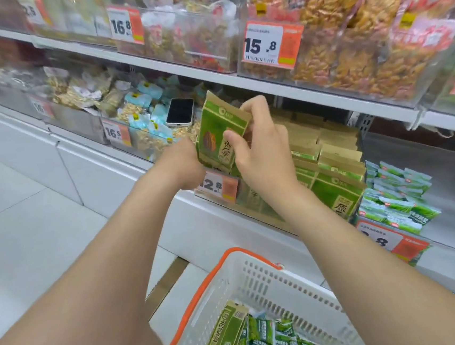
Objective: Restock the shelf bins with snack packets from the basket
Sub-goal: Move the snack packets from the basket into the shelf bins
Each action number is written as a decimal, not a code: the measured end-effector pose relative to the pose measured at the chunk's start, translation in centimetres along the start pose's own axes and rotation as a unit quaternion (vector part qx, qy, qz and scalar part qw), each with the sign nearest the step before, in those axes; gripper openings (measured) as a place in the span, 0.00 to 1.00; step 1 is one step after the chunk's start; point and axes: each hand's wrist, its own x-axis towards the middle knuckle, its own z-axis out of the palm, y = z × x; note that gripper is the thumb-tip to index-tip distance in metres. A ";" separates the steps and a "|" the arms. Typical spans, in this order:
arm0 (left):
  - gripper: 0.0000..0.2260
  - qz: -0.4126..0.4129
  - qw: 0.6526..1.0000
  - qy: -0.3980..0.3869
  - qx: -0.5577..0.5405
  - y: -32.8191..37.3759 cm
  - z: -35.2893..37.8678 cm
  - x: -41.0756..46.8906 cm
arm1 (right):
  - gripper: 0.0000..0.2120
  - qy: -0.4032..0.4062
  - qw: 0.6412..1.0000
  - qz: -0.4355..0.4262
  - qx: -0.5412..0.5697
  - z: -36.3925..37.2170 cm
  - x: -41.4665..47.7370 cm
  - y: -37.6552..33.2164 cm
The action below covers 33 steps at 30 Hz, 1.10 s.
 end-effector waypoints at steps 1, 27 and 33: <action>0.15 0.004 1.000 -0.005 0.008 -0.1 0.2 0.3 | 0.15 -0.012 0.999 -0.016 -0.028 0.4 0.3 0.0; 0.03 0.004 0.999 0.022 0.045 -0.1 0.9 0.3 | 0.23 -0.273 0.889 -0.036 -0.365 3.1 6.8 -0.9; 0.15 -0.003 1.000 0.014 0.010 0.0 0.9 -0.4 | 0.17 -0.296 0.873 -0.051 -0.384 3.6 6.0 0.1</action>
